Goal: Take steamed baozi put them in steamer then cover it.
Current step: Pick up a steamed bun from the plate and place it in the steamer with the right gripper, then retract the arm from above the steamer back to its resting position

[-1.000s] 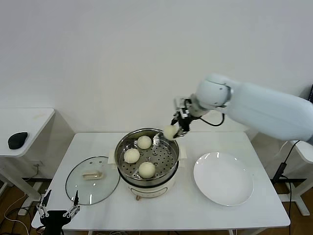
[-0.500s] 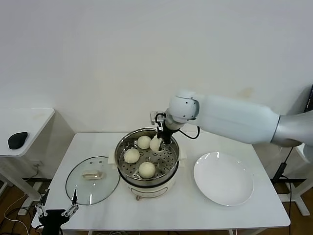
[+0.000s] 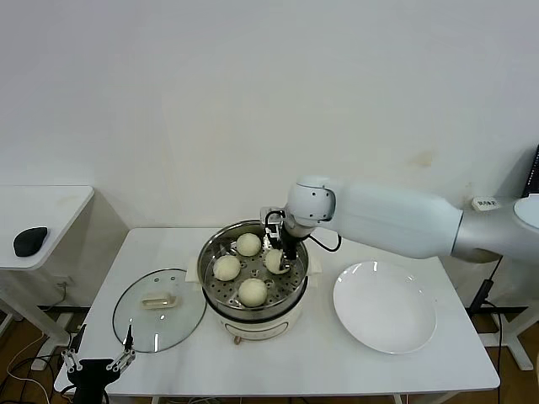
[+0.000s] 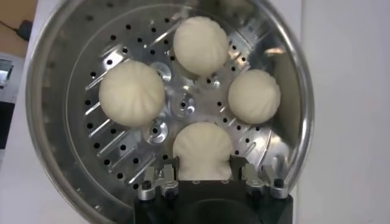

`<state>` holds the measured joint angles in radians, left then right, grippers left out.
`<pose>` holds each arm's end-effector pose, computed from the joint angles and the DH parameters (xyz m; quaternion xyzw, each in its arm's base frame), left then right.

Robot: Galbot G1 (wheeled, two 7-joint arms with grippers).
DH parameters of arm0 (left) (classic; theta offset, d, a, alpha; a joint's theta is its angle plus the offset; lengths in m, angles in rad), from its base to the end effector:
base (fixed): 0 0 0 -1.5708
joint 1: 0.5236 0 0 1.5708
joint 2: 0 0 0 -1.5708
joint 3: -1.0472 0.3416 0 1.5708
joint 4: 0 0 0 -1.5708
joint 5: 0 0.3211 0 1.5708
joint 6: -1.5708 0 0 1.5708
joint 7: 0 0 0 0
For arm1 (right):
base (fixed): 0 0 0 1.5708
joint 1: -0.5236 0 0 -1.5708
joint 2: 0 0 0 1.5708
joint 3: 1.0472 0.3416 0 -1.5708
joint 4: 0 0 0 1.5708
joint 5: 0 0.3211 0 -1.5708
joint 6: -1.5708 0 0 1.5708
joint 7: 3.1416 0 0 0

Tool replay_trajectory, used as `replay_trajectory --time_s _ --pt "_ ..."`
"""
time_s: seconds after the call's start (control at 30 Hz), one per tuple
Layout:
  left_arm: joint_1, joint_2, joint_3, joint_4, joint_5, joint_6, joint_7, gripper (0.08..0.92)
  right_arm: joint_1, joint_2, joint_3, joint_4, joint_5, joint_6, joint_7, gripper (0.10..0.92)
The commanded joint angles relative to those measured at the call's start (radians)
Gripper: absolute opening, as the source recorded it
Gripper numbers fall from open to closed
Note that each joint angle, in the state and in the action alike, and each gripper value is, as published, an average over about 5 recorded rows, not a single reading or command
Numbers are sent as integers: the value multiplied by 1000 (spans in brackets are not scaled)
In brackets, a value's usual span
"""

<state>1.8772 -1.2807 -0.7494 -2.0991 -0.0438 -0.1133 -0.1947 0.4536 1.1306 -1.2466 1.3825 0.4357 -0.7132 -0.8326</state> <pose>0.0684 0.1109 -0.3037 0.0860 -0.9804 -0.1667 0.0602 0.4896 0.1085 -0.0970 0.5089 -0.5711 0.5361 0.3570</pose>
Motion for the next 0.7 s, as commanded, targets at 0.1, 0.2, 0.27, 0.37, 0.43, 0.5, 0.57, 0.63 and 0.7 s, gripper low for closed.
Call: replay_trajectory --time_s 0.1,0.2,0.27,0.37,0.43,0.5,0.57,0.63,0.7 --pt "1 0 0 0 0 -1 -1 823 -32 0 17 -8 -7 -11 17 564" --pt "2 -1 0 -2 0 -1 -2 823 -25 -19 39 8 1 -10 24 639" --pt "2 -1 1 -3 0 -2 -2 823 -13 -42 68 30 18 -10 33 699" --pt "1 0 3 -3 0 -2 -2 823 4 -95 125 86 57 -12 66 776" --pt "-1 1 5 -2 0 -2 -2 823 8 -144 157 144 99 -12 120 804" --pt "-4 1 8 -1 0 -2 -2 823 -2 -205 183 220 164 -12 225 819" --pt "-8 2 12 1 0 -2 -3 823 -34 -274 211 299 238 2 345 822" --pt "-13 2 17 6 -2 -4 -4 823 -93 -349 253 369 276 38 434 822" --pt "-21 2 25 14 -5 -9 -8 823 -178 -434 304 429 279 107 513 823"
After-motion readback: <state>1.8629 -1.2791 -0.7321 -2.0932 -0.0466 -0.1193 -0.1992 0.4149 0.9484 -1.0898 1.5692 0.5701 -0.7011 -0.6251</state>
